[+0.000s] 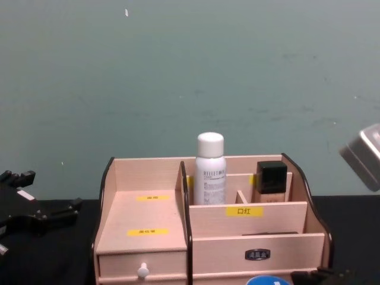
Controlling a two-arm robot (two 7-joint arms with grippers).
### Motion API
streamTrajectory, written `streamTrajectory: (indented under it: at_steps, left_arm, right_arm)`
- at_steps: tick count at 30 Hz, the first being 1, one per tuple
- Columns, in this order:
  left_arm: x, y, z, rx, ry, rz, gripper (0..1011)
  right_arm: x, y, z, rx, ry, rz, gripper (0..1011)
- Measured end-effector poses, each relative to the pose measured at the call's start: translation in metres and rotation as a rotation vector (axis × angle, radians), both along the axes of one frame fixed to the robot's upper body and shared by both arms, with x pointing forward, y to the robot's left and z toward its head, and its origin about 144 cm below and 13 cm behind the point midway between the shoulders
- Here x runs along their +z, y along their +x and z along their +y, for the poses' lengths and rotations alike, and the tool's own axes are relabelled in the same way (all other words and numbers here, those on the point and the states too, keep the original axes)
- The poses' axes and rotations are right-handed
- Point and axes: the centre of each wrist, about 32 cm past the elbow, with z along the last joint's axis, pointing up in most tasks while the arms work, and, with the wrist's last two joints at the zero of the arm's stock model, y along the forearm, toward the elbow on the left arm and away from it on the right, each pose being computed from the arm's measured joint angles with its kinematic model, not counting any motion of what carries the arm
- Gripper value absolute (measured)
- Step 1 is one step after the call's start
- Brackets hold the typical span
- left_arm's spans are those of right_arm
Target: Pick up the facial cleanser and watermelon frost from the table and place them into the tiered storage box.
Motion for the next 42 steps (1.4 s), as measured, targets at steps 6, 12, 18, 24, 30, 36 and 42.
streamTrajectory:
  at_steps: [6,12,18,24,30,36,42]
  left_arm:
    - [0.0000,0.0000,0.0000,0.000,0.000,0.000,1009]
    - [0.0000,0.0000,0.0000,0.000,0.000,0.000,1009]
    - [0.0000,0.0000,0.0000,0.000,0.000,0.000,1010]
    - [0.0000,0.0000,0.0000,0.000,0.000,0.000,1010]
    - [0.0000,0.0000,0.0000,0.000,0.000,0.000,1010]
    - [0.0000,0.0000,0.0000,0.000,0.000,0.000,1010]
    - [0.0000,0.0000,0.0000,0.000,0.000,0.000,1010]
  right_arm:
    - [0.0000,-0.0002,0.0000,0.000,0.000,0.000,967]
    - [0.0002,-0.0004,-0.0001,0.000,0.000,-0.001,838]
    - [0.0003,-0.0005,-0.0002,-0.001,0.000,-0.001,698]
    - [0.0003,-0.0006,-0.0004,-0.002,0.000,-0.001,697]
    - [0.0004,-0.0007,-0.0004,-0.002,-0.001,-0.001,697]
    - [0.0004,-0.0007,-0.0004,-0.002,-0.001,-0.001,697]
    - [0.0004,-0.0012,-0.0017,-0.001,0.010,-0.002,696]
